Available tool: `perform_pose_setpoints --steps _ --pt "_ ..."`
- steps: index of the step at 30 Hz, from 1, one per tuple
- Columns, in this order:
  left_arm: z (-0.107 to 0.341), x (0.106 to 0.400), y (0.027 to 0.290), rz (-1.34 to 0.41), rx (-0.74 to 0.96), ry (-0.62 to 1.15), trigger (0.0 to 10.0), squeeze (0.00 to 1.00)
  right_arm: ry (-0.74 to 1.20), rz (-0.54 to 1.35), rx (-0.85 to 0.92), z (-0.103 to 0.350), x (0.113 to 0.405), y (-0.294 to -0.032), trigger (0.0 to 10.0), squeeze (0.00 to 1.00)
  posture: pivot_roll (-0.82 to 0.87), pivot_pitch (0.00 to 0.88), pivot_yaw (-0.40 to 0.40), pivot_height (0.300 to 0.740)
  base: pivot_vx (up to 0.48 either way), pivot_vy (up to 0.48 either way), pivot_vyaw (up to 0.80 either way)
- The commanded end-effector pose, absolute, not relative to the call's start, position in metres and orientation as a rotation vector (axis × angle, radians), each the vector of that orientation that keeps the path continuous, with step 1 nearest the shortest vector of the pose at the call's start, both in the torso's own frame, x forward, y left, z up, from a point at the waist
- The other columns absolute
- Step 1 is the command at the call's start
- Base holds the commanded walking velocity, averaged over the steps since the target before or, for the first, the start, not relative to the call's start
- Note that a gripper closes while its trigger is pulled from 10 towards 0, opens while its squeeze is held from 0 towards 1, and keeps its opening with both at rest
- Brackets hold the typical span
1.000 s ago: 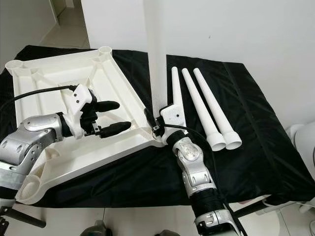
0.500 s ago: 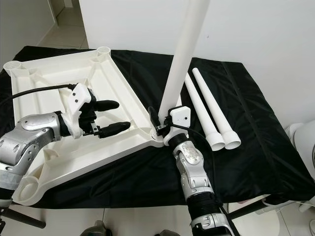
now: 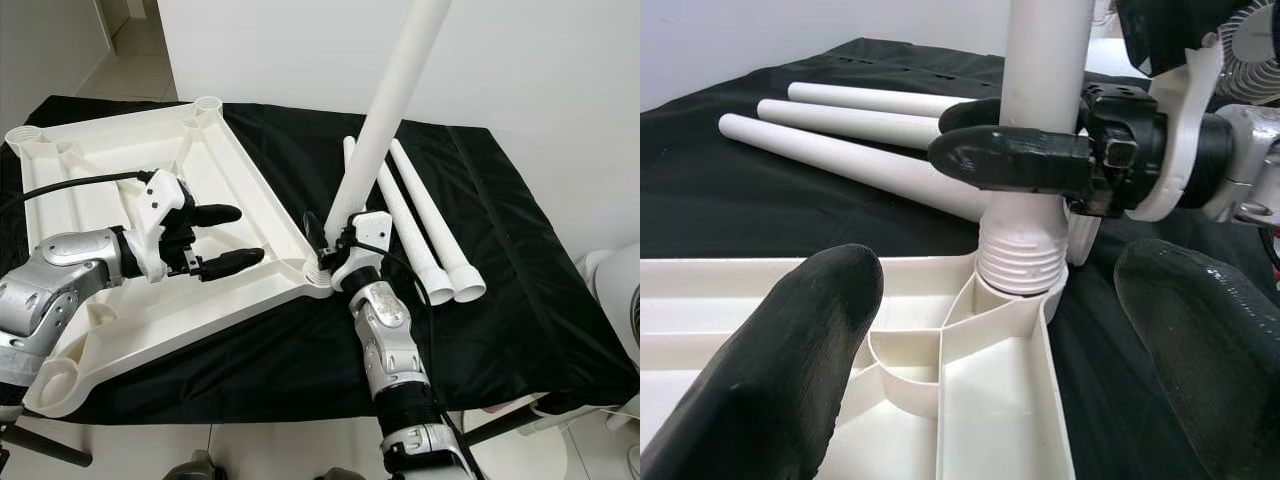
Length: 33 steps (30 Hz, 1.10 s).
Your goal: Building children table
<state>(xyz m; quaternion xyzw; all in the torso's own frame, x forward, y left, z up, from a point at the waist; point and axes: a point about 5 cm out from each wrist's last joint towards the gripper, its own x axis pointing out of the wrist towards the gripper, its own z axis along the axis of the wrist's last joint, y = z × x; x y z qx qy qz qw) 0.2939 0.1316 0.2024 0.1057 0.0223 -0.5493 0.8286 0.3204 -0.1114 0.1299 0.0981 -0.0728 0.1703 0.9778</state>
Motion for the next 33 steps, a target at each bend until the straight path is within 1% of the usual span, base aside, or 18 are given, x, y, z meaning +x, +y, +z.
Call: perform_pose_setpoints --steps 1,4,6,7,8,9,14,19,22,24,25,26,27,30,31,33 --pt "0.207 0.286 0.126 -1.308 0.243 0.044 10.0 0.0 0.011 0.268 0.225 0.095 0.314 -0.123 10.0 0.0 0.09 0.031 -0.051 0.74 0.0 0.0 0.0" --pt "0.207 0.286 0.126 -1.303 0.241 0.039 10.0 0.0 -0.027 0.277 0.18 0.095 0.311 -0.122 10.0 0.0 0.09 0.03 -0.052 0.74 0.0 0.0 0.0" --pt "0.207 0.286 0.126 -1.301 0.24 0.039 10.0 0.0 -0.043 0.311 0.051 0.091 0.304 -0.119 10.0 0.0 0.09 0.03 -0.053 0.74 0.0 0.0 0.0" --pt "0.207 0.286 0.126 -1.301 0.24 0.039 10.0 0.0 -0.043 0.311 0.051 0.091 0.304 -0.119 10.0 0.0 0.09 0.03 -0.053 0.74 0.0 0.0 0.0" --pt "0.208 0.286 0.126 -1.3 0.24 0.039 10.0 0.0 -0.042 0.327 -0.002 0.088 0.301 -0.118 10.0 0.0 0.09 0.03 -0.053 0.74 0.0 0.0 0.0" --pt "0.208 0.286 0.126 -1.3 0.24 0.039 10.0 0.0 -0.042 0.327 -0.002 0.088 0.301 -0.118 10.0 0.0 0.09 0.03 -0.053 0.74 0.0 0.0 0.0" --pt "0.208 0.287 0.126 -1.303 0.24 0.036 10.0 0.0 -0.037 0.377 -0.126 0.089 0.304 -0.114 10.0 0.0 0.08 0.031 -0.047 0.74 0.0 0.0 0.0" --pt "0.209 0.287 0.126 -1.304 0.242 0.034 10.0 0.0 -0.036 0.428 -0.206 0.088 0.306 -0.109 10.0 0.0 0.08 0.03 -0.048 0.74 0.0 0.0 0.0" --pt "0.209 0.287 0.126 -1.302 0.243 0.034 10.0 0.0 -0.032 0.434 -0.207 0.087 0.305 -0.108 10.0 0.0 0.08 0.03 -0.048 0.74 0.0 0.0 0.0" --pt "0.21 0.287 0.127 -1.3 0.243 0.034 10.0 0.0 -0.017 0.411 -0.131 0.084 0.304 -0.11 10.0 0.0 0.09 0.029 -0.053 0.74 0.0 0.0 0.0" --pt "0.21 0.287 0.127 -1.3 0.243 0.034 10.0 0.0 -0.017 0.411 -0.131 0.084 0.304 -0.11 10.0 0.0 0.09 0.029 -0.053 0.74 0.0 0.0 0.0" --pt "0.21 0.287 0.127 -1.298 0.244 0.034 10.0 0.0 -0.005 0.382 -0.044 0.083 0.304 -0.112 10.0 0.0 0.09 0.028 -0.054 0.74 0.0 0.0 0.0" --pt "0.21 0.287 0.127 -1.298 0.244 0.034 10.0 0.0 -0.005 0.382 -0.044 0.083 0.304 -0.112 10.0 0.0 0.09 0.028 -0.054 0.74 0.0 0.0 0.0" --pt "0.21 0.287 0.127 -1.297 0.245 0.033 10.0 0.0 0.029 0.308 0.143 0.079 0.304 -0.118 10.0 0.0 0.09 0.025 -0.056 0.74 0.0 0.0 0.0" --pt "0.21 0.287 0.127 -1.298 0.246 0.032 10.0 0.0 0.036 0.296 0.172 0.078 0.305 -0.12 10.0 0.0 0.09 0.025 -0.056 0.74 0.0 0.0 0.0" --pt "0.21 0.287 0.127 -1.298 0.246 0.032 10.0 0.0 0.036 0.296 0.172 0.078 0.305 -0.12 10.0 0.0 0.09 0.025 -0.056 0.74 0.0 0.0 0.0"
